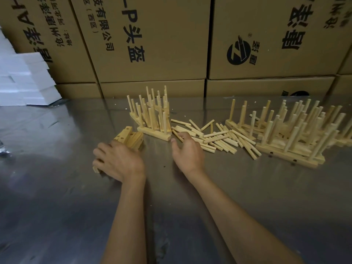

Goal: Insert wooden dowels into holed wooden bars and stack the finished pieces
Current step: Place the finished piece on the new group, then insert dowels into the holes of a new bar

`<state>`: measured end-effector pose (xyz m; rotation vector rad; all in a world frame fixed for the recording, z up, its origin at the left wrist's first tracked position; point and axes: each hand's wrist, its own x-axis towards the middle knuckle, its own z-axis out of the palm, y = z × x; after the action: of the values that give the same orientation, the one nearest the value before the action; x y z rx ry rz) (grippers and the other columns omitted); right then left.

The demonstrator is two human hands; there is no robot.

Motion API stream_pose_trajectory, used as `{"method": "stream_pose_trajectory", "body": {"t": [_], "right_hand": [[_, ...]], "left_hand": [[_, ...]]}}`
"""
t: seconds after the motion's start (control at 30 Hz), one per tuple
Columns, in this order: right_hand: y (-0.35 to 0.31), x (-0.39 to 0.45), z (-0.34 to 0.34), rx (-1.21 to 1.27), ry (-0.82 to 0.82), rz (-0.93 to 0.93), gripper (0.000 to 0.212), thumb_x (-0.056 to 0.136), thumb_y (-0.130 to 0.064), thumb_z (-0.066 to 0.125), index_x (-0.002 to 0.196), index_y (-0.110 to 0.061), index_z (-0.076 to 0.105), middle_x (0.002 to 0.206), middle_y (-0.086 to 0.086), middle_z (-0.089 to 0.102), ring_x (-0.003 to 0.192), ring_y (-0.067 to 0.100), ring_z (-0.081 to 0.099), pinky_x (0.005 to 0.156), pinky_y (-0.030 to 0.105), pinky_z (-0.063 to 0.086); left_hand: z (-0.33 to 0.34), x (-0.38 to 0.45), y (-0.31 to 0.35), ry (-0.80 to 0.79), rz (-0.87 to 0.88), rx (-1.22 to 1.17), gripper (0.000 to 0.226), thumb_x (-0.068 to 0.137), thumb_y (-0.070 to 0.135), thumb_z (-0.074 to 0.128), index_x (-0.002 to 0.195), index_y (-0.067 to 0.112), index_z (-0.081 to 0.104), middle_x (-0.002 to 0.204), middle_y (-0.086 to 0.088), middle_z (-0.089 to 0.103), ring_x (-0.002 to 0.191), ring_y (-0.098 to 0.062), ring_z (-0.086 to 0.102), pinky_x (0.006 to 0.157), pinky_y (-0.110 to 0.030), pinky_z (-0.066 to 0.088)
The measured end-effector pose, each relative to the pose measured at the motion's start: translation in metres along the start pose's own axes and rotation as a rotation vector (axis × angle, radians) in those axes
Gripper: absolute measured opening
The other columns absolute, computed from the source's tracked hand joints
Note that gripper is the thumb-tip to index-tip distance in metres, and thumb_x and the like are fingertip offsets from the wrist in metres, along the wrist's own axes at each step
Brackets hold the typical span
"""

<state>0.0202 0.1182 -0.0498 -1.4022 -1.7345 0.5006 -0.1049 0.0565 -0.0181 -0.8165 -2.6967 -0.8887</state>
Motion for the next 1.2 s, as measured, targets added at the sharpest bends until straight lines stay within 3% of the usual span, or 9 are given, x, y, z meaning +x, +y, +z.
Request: {"method": "stream_pose_trajectory", "body": {"t": [0.13, 0.33, 0.43, 0.53, 0.73, 0.9, 1.0, 1.13, 1.2], "right_hand": [[0.01, -0.014, -0.028, 0.563, -0.115, 0.238, 0.014, 0.096, -0.023, 0.056, 0.101, -0.024, 0.069, 0.062, -0.016, 0.063, 0.053, 0.002, 0.055, 0.053, 0.018, 0.045], [0.028, -0.034, -0.073, 1.007, -0.22, 0.377, 0.023, 0.093, -0.03, 0.065, 0.106, -0.012, 0.071, 0.066, 0.004, 0.057, 0.053, 0.012, 0.051, 0.052, 0.023, 0.039], [0.038, -0.045, -0.092, 0.952, -0.059, 0.22, 0.024, 0.083, -0.042, 0.071, 0.096, -0.023, 0.073, 0.066, -0.005, 0.063, 0.059, 0.008, 0.056, 0.055, 0.021, 0.044], [0.05, -0.041, -0.11, 0.779, 0.122, 0.158, 0.009, 0.093, -0.024, 0.067, 0.086, -0.02, 0.072, 0.07, -0.01, 0.066, 0.065, 0.003, 0.056, 0.064, 0.021, 0.044], [0.052, -0.033, -0.116, 0.657, 0.009, 0.312, 0.032, 0.097, -0.02, 0.053, 0.069, -0.011, 0.066, 0.053, -0.004, 0.056, 0.049, 0.009, 0.049, 0.046, 0.019, 0.039], [0.043, -0.037, -0.115, 0.574, -0.192, 0.24, 0.041, 0.097, -0.024, 0.047, 0.06, -0.024, 0.064, 0.052, -0.009, 0.055, 0.05, 0.007, 0.053, 0.042, 0.015, 0.038], [0.04, -0.04, -0.105, 0.475, -0.336, 0.058, 0.042, 0.096, -0.02, 0.052, 0.06, -0.035, 0.067, 0.059, -0.018, 0.061, 0.06, -0.001, 0.057, 0.054, 0.011, 0.043], [0.054, -0.033, -0.098, -0.009, 0.063, -0.159, 0.019, 0.092, -0.016, 0.056, 0.103, -0.017, 0.072, 0.102, -0.006, 0.069, 0.101, 0.015, 0.059, 0.088, 0.029, 0.045], [0.062, -0.032, -0.099, -0.263, 0.029, -0.237, 0.035, 0.094, -0.017, 0.05, 0.127, -0.019, 0.061, 0.128, -0.005, 0.06, 0.125, 0.018, 0.045, 0.101, 0.036, 0.034]], "left_hand": [[-0.007, -0.012, 0.01, 0.078, 0.122, -0.181, 0.031, 0.093, 0.013, 0.058, 0.12, -0.001, 0.054, 0.123, -0.023, 0.049, 0.116, -0.039, 0.041, 0.097, -0.047, 0.031], [-0.01, -0.067, 0.044, -0.01, 0.583, -0.599, 0.029, 0.095, 0.004, 0.053, 0.123, 0.004, 0.055, 0.117, -0.012, 0.052, 0.11, -0.022, 0.039, 0.093, -0.028, 0.028], [-0.004, -0.095, 0.052, -0.238, 0.852, -0.642, 0.025, 0.096, 0.006, 0.053, 0.121, 0.011, 0.053, 0.116, 0.0, 0.052, 0.107, -0.009, 0.035, 0.096, -0.028, 0.035], [0.006, -0.107, 0.055, -0.437, 0.945, -0.653, 0.023, 0.098, 0.015, 0.056, 0.121, 0.015, 0.053, 0.118, 0.005, 0.051, 0.112, -0.009, 0.041, 0.095, -0.027, 0.039], [0.01, -0.112, 0.064, -0.88, 0.493, -0.983, 0.026, 0.081, 0.027, 0.077, 0.1, 0.025, 0.059, 0.094, 0.005, 0.064, 0.077, 0.005, 0.06, 0.068, -0.014, 0.047], [0.01, -0.101, 0.069, -1.237, 0.022, -1.262, 0.04, 0.1, 0.047, 0.047, 0.107, 0.015, 0.07, 0.09, -0.005, 0.076, 0.082, -0.015, 0.073, 0.073, -0.029, 0.058], [0.014, -0.098, 0.066, -1.256, -0.129, -1.276, 0.052, 0.1, 0.056, 0.043, 0.101, 0.011, 0.069, 0.095, -0.01, 0.073, 0.091, -0.024, 0.07, 0.078, -0.034, 0.056], [0.014, -0.088, 0.069, -1.063, -0.304, -1.3, 0.043, 0.103, 0.046, 0.044, 0.078, 0.012, 0.052, 0.07, -0.008, 0.06, 0.063, -0.021, 0.059, 0.063, -0.031, 0.05], [0.014, -0.08, 0.066, -1.006, -0.367, -1.276, 0.042, 0.103, 0.045, 0.043, 0.074, 0.015, 0.048, 0.062, -0.003, 0.05, 0.054, -0.016, 0.048, 0.053, -0.028, 0.041]]}}
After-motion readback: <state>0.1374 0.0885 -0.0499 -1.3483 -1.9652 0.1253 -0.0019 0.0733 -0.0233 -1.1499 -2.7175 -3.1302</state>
